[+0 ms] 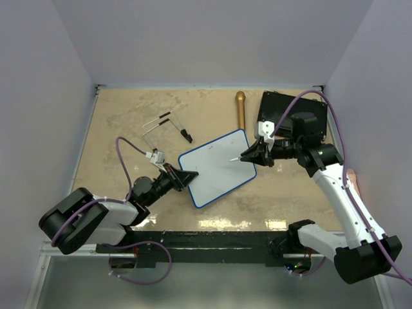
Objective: Write a sentence on the whiteboard
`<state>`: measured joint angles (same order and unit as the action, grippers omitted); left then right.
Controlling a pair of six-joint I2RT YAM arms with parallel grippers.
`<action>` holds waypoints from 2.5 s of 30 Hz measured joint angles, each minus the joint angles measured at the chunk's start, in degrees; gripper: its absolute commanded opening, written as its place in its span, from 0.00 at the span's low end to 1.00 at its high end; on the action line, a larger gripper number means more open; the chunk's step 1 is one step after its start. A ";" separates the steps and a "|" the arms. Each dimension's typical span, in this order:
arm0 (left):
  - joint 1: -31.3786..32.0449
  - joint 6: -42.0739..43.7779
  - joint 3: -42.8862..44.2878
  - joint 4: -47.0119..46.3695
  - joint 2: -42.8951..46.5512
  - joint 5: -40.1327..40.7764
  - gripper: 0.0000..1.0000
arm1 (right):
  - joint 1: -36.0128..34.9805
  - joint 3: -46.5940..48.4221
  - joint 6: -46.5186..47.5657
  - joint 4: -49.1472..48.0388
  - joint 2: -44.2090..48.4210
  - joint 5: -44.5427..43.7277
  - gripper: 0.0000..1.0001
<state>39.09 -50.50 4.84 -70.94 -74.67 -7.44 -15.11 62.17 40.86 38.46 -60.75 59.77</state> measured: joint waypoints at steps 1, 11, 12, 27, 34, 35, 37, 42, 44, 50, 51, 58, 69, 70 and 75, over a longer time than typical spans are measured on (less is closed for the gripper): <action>0.00 0.00 0.00 0.02 0.07 -0.02 0.00 | 0.00 0.00 0.09 0.02 0.00 0.04 0.00; 0.07 -0.04 -0.11 1.79 1.86 -0.02 0.00 | 0.00 -0.57 0.35 0.07 0.35 1.51 0.00; 0.11 -0.04 -0.15 1.90 2.03 0.00 0.00 | 0.00 -0.81 0.37 0.07 0.48 1.62 0.00; 3.26 -0.07 -0.61 2.95 3.96 2.45 0.00 | 0.00 -2.64 1.49 0.09 0.90 3.02 0.00; 4.46 0.04 -0.61 2.97 4.22 4.35 0.00 | -0.09 -2.64 2.43 0.72 0.90 3.04 0.00; 4.61 0.07 -0.59 2.97 4.22 4.61 0.00 | -0.20 -2.64 2.75 1.05 0.90 3.04 0.00; 4.83 0.09 -0.57 2.97 4.22 4.96 0.00 | -0.28 -2.62 3.23 1.49 0.90 3.04 0.00; 4.96 0.11 -0.48 3.02 4.22 5.60 0.00 | -0.81 -1.57 5.05 3.45 0.81 2.99 0.00; 5.05 0.11 -0.33 3.02 4.22 5.88 0.00 | -1.07 -0.96 5.49 4.04 0.79 2.91 0.00; 5.25 0.13 0.66 3.02 4.22 6.16 0.00 | -2.08 0.24 4.59 3.87 0.79 1.09 0.00; 5.27 0.13 0.83 2.99 4.22 6.19 0.00 | -2.29 0.28 4.11 3.74 0.79 0.74 0.00; 5.38 0.13 1.73 2.99 3.82 7.32 0.00 | -4.96 0.28 -1.03 -0.22 0.96 -2.54 0.00; 5.75 0.33 3.98 3.13 1.22 8.81 0.00 | -6.88 1.20 -8.44 -6.49 1.09 -7.50 0.00; 5.75 0.35 4.37 3.17 0.96 8.92 0.00 | -7.02 1.31 -9.14 -7.34 1.09 -7.74 0.00; 5.95 0.33 5.88 3.10 0.13 9.18 0.00 | -9.62 0.42 -14.01 -13.64 1.11 -8.76 0.00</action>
<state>45.04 -50.17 10.72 -67.83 -74.54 1.74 -24.73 62.59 26.85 24.82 -59.64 51.00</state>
